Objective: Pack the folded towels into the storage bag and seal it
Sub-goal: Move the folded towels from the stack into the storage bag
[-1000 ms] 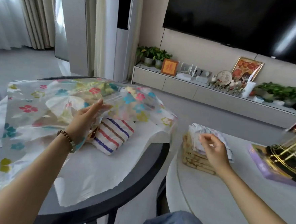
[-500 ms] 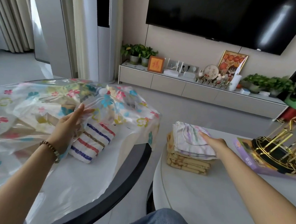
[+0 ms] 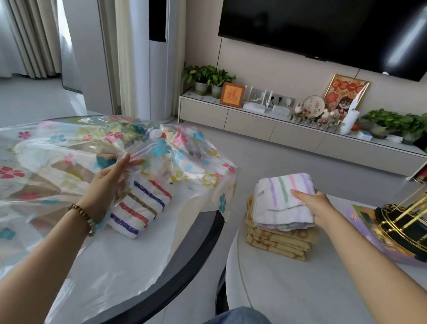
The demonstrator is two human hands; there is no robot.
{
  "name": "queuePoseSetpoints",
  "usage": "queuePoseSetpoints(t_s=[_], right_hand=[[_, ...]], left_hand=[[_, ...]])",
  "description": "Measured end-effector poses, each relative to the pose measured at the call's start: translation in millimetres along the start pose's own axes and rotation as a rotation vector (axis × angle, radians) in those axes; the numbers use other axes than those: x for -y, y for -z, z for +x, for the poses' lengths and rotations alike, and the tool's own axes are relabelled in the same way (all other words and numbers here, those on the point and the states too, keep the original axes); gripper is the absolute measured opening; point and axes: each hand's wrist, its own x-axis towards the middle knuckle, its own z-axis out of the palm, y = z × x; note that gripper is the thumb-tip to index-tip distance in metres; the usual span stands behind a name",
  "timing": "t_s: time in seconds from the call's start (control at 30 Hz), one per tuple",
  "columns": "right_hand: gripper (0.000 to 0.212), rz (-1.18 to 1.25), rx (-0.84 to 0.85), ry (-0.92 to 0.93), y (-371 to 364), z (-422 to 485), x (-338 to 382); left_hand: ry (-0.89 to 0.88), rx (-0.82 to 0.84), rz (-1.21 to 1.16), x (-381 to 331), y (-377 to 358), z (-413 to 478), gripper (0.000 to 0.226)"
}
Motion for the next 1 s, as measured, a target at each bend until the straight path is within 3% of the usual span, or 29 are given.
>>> queuePoseSetpoints(t_s=[0.1,0.17,0.27,0.4,0.53,0.63,0.73,0.9,1.0], right_hand=[[0.061,0.065,0.008,0.124,-8.1,-24.4,29.0],[0.058,0.152,0.117,0.222,-18.4,-49.1,48.8],[0.055,0.302,0.489,0.257,-35.4,-93.5,72.3],[0.04,0.293,1.011,0.246,-73.6,-148.4,86.7],[0.046,0.202,1.37,0.216,-133.6,-183.8,84.0],[0.048,0.093,1.571,0.141,-187.8,-193.6,77.3],[0.049,0.062,1.541,0.104,-237.5,-191.5,72.6],[0.065,0.202,1.077,0.11,-286.2,-178.0,56.6],[0.073,-0.081,0.864,0.347,-293.1,-176.9,42.1]], left_hand=[[-0.005,0.015,-0.007,-8.6,6.9,-6.1,0.054],[0.002,0.031,0.012,-15.3,16.0,-9.4,0.049],[-0.026,0.079,0.046,-30.8,34.9,-12.6,0.049],[-0.074,0.094,0.124,-50.8,62.5,-9.7,0.057],[-0.104,0.14,0.174,-66.5,80.1,-3.1,0.067],[-0.146,0.194,0.225,-76.2,91.6,0.6,0.048],[-0.15,0.194,0.241,-80.6,99.5,2.1,0.051],[-0.139,0.229,0.124,-74.8,108.5,3.0,0.055],[-0.125,0.242,0.118,-72.6,112.0,0.1,0.048]])
